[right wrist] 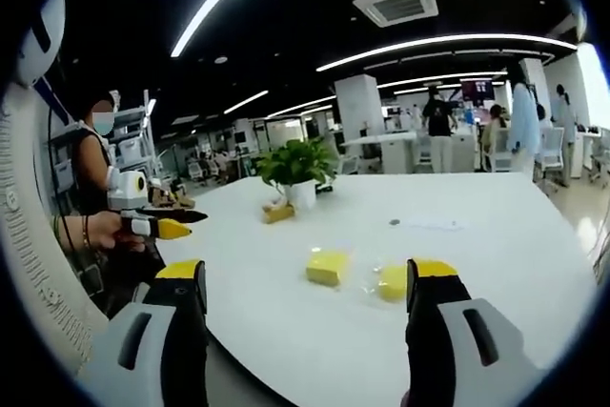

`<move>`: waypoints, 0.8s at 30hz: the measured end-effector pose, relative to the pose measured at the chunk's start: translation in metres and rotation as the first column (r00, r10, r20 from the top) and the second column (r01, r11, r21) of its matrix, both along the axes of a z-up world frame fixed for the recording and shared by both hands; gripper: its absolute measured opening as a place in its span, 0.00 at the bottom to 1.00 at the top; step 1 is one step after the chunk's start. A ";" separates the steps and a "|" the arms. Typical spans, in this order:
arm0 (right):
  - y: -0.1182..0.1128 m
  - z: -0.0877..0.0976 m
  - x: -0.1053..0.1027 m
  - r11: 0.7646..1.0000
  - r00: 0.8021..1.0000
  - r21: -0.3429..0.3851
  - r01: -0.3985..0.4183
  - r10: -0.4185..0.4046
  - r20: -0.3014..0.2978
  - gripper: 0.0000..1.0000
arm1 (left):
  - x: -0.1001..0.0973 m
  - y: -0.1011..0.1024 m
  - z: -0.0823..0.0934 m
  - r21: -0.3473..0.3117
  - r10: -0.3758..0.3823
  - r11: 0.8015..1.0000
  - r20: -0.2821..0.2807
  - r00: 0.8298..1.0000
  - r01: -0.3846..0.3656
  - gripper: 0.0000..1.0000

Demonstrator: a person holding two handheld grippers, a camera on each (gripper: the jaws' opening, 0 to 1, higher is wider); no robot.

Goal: Compare the silicone blocks by pressing each to a similar depth, holding the contact briefly, and releasing to observe deformation and rebound differences across the visible hardness samples.

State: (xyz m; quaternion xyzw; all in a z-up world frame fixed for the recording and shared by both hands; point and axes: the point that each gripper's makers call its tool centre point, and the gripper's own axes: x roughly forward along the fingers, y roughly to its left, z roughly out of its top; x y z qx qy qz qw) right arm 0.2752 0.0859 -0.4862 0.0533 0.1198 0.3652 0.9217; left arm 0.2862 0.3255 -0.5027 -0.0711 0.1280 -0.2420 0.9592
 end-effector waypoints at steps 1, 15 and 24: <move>0.000 -0.001 0.000 1.000 1.000 -0.002 0.001 -0.001 -0.001 0.82 | 0.000 0.000 0.000 -0.001 -0.001 1.000 0.002 1.000 0.001 0.82; -0.007 -0.001 -0.001 0.999 0.999 0.008 0.038 -0.038 0.008 0.81 | 0.003 -0.013 -0.005 0.004 -0.054 0.999 -0.011 0.998 0.054 0.83; -0.019 -0.002 -0.005 0.997 0.997 0.015 0.078 -0.078 0.016 0.78 | 0.002 -0.026 -0.013 0.027 -0.111 0.993 -0.058 0.992 0.112 0.83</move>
